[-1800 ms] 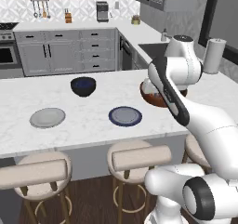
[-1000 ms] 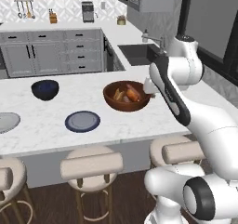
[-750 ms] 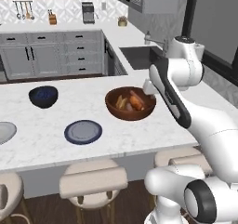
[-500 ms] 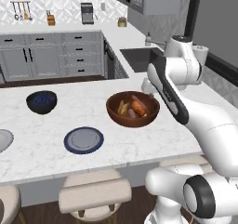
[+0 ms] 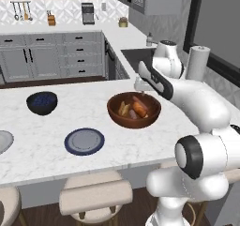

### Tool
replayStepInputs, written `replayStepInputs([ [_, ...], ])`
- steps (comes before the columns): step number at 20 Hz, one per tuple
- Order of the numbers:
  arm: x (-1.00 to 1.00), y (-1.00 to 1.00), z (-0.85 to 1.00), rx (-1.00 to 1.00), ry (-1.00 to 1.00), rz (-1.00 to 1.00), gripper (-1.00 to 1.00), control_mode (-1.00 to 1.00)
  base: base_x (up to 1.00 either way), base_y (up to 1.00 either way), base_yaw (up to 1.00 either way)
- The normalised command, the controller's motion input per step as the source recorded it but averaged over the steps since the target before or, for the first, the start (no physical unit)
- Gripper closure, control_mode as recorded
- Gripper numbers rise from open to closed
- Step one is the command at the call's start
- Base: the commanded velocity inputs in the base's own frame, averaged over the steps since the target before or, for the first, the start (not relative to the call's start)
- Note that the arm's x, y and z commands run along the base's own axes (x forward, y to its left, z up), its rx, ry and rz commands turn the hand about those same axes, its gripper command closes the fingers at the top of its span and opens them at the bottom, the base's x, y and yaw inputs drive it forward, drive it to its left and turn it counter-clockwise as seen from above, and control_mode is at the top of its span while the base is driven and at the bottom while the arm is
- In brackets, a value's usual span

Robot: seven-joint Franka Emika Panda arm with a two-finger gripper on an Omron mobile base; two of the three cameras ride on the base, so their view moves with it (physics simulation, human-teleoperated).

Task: Place one bun and one sausage from the bowl on each plate.

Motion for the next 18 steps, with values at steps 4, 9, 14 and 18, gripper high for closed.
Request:
replayStepInputs([
  [4,0.86,0.16,-0.69,0.06,0.03,0.00,-1.00,-1.00,0.00,0.00,0.00],
  [9,0.59,0.34,-0.71,0.00,0.00,0.00,-1.00,-1.00,0.00,0.00,0.00],
  [14,0.63,0.15,-0.63,0.00,0.02,0.00,-1.00,-1.00,0.00,0.00,0.00],
  [18,0.57,0.06,-0.64,0.00,0.11,0.00,-1.00,-1.00,0.00,0.00,0.00],
])
